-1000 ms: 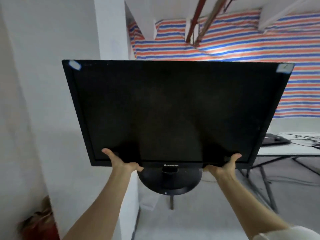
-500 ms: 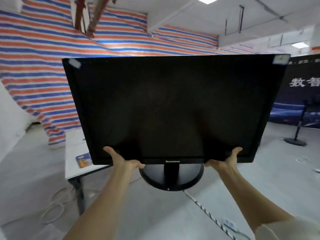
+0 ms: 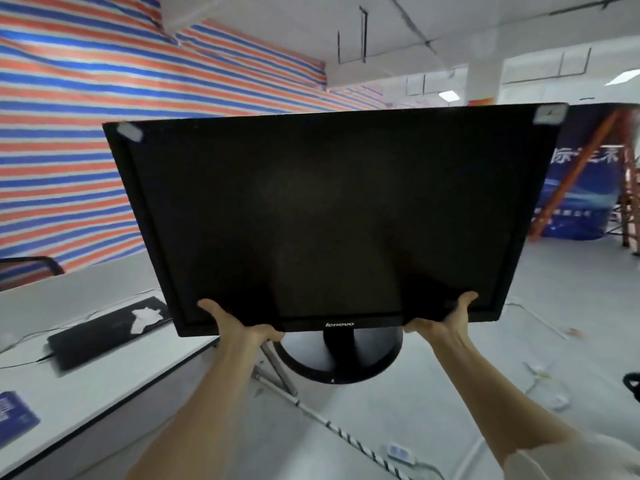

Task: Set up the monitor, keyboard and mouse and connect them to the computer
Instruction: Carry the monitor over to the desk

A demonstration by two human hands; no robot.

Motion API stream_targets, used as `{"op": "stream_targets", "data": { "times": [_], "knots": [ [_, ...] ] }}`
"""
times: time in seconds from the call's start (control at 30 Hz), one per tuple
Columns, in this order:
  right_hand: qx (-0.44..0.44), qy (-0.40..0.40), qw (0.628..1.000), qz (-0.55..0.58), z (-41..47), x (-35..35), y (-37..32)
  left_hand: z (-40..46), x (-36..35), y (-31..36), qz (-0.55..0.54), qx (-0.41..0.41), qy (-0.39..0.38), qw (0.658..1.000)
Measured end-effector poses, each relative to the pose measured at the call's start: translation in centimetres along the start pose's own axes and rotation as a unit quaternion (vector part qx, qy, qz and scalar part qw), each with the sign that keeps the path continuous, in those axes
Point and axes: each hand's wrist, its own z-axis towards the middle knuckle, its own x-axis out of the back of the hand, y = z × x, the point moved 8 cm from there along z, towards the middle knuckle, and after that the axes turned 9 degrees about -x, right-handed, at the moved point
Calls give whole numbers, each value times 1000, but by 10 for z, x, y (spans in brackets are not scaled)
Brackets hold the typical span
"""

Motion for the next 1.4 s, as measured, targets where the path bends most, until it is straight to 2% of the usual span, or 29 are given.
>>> {"op": "stream_targets", "data": {
  "times": [0.27, 0.53, 0.6, 0.73, 1.0, 1.27, 1.4],
  "knots": [
    [10, 17, 1000, 20, 117, -17, -6, 124, -24, -3, 15, -12, 12, 1000],
    [8, -28, 999, 40, 313, -72, -23, 327, -90, -8, 29, -30, -29, 999],
    [13, -22, 999, 44, 357, -89, -31, 376, -109, -3, 33, -37, -19, 999],
    [19, -18, 999, 43, 436, -126, -49, 464, -153, 0, 41, -22, -56, 997],
    [42, 7, 998, 36, 581, -182, -54, 636, -202, 5, 51, 11, -33, 998],
    [110, 25, 992, 61, 715, -234, -82, 815, -278, -3, 74, 20, -98, 992],
    [132, 16, 989, 66, 771, -255, -113, 886, -317, -32, 81, 51, -138, 986]
  ]
}}
